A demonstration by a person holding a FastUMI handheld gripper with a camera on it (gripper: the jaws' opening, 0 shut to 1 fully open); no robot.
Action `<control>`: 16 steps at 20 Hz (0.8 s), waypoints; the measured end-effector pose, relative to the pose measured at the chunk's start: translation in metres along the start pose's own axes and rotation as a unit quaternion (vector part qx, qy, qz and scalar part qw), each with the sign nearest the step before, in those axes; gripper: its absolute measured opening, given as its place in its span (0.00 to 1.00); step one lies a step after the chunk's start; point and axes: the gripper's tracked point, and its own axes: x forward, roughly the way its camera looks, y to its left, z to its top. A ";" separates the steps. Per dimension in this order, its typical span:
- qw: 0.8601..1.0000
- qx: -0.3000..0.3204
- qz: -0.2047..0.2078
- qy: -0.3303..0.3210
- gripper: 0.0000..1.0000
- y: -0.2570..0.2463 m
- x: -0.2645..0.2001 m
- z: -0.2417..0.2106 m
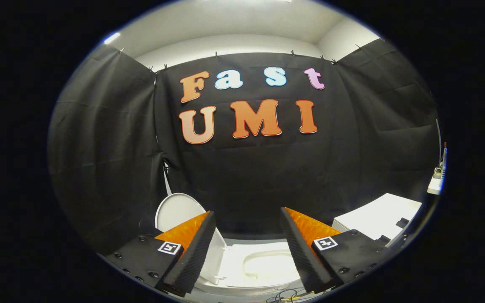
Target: Open the toilet lid.
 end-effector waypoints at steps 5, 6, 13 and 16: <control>1.000 0.000 -0.001 -0.001 0.98 0.000 -0.003 0.000; 1.000 -0.001 -0.001 -0.001 0.98 0.000 -0.004 -0.001; 1.000 -0.002 -0.003 -0.004 0.98 0.000 -0.005 0.002; 1.000 -0.001 -0.004 -0.004 0.98 0.000 -0.005 0.002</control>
